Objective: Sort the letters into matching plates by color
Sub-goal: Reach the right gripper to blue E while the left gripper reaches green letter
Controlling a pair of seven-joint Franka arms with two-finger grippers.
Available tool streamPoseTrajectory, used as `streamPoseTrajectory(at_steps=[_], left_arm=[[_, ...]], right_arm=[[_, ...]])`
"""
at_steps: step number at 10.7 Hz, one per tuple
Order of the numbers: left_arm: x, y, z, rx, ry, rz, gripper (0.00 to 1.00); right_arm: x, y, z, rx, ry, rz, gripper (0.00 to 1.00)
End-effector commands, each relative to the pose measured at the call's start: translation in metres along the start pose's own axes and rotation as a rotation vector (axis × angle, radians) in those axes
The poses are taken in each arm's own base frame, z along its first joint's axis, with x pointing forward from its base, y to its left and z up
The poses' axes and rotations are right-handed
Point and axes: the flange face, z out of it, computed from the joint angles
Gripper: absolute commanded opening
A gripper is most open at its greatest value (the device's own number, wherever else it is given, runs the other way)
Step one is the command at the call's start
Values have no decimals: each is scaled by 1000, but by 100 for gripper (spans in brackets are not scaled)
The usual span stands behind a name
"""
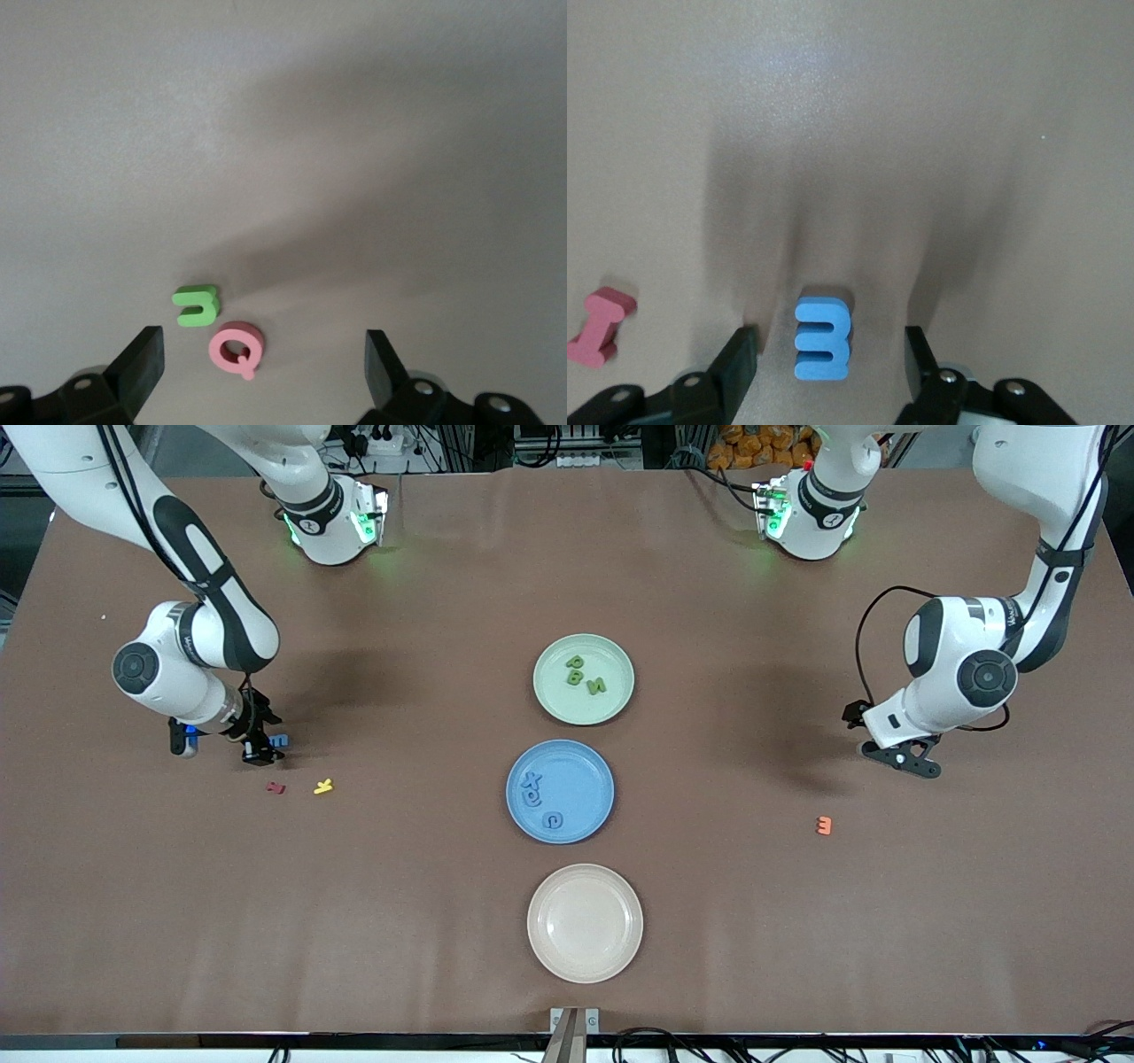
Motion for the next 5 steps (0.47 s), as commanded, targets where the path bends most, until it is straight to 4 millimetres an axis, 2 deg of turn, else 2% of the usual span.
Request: streamPoseTrajectory(at_steps=[1,2,4,5], left_arm=[[-32,-12,8,21,101,65,100],[-34,-17,10,24,102,78,100],[-37,-23,12,30,110,76,100],[-38,-28,12,31,112,65,100]], right_arm=[[-5,6,-5,11,-3,-22,60],[-5,7,-4,9,-3,-34,56],[-5,9,-1,2,-6,-51,53],[-5,10,0,0,-7,-66,44]])
